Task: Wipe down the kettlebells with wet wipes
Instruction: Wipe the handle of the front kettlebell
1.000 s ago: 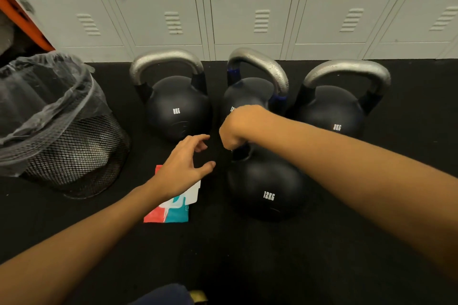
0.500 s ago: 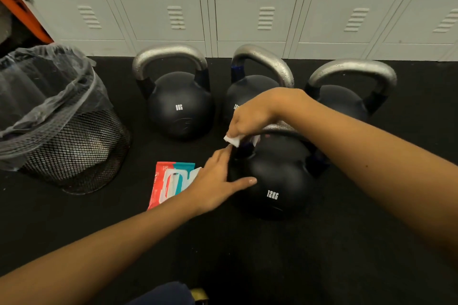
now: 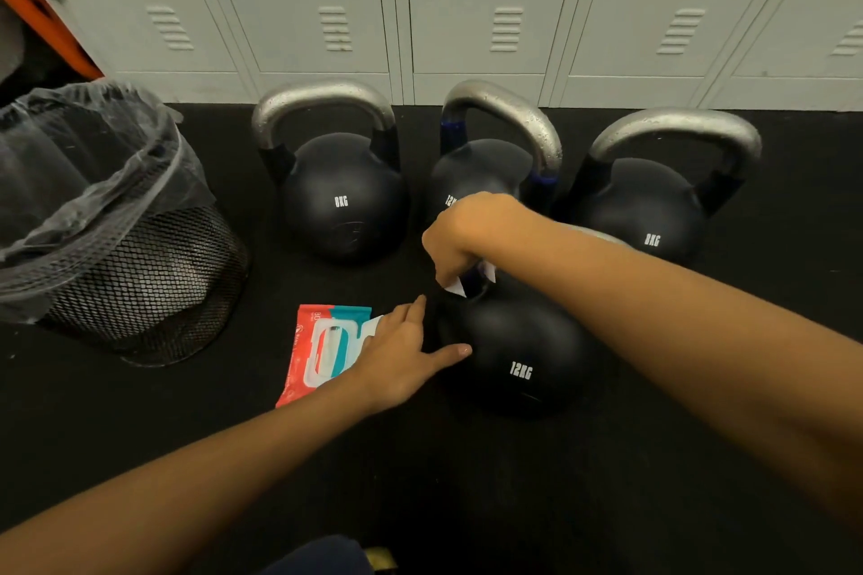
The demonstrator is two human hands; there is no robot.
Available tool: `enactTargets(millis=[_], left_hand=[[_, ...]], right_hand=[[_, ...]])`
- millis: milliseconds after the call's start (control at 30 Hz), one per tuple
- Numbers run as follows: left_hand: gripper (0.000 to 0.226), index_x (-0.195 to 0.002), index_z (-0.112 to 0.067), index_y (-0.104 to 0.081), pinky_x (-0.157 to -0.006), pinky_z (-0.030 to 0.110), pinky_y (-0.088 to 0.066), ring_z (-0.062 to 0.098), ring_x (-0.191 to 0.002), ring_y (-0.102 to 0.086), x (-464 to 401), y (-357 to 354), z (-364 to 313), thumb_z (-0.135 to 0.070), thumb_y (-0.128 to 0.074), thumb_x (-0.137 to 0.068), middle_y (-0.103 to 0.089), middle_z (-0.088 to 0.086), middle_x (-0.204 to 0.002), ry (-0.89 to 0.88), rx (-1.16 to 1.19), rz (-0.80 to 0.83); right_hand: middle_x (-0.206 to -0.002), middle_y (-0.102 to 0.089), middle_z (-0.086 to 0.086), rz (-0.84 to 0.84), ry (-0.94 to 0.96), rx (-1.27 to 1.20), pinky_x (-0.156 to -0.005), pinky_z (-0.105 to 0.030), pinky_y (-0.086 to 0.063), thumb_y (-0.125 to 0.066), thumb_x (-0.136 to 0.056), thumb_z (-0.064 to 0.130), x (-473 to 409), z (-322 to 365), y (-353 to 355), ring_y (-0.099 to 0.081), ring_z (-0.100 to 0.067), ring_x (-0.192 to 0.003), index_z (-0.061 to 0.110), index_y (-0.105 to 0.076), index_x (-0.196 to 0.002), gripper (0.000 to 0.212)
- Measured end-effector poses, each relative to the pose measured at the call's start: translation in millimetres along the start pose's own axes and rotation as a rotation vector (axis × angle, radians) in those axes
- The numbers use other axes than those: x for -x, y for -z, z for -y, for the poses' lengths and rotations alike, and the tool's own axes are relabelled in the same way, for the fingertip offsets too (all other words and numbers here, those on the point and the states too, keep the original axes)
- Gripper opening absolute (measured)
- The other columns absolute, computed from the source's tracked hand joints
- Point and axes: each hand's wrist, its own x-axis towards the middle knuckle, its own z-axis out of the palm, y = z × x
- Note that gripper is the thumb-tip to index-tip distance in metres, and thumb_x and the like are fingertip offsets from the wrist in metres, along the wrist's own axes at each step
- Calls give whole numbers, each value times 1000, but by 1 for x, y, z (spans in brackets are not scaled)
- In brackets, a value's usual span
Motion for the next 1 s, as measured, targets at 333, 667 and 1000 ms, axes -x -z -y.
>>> enactTargets(millis=[333, 667, 1000], left_hand=[[83, -149, -26, -23, -111, 38, -31, 15, -136, -30, -10, 3, -20, -50, -65, -82, -34, -4, -148, -136, 202, -146], [86, -144, -24, -31, -107, 35, -36, 13, -131, -37, -14, 2, -20, -43, -76, -74, -40, -5, -142, -166, 186, -189], [86, -143, -22, -31, -110, 44, -33, 16, -132, -34, -14, 0, -24, -41, -77, -73, -40, -2, -142, -144, 120, -222]], right_hand=[[-118, -58, -7, -214, 96, -480, -93, -36, -38, -29, -106, 41, 36, -56, -22, -53, -23, -106, 7, -59, -117, 46], [-133, -58, 23, -348, 110, -948, -111, -29, -29, -26, -105, 50, 80, -106, -90, -49, 4, -123, 52, -59, -122, 37], [-125, -56, -1, -480, 44, -490, -101, -39, -34, -19, -107, 41, 72, -69, -66, -49, -30, -124, 23, -49, -136, 45]])
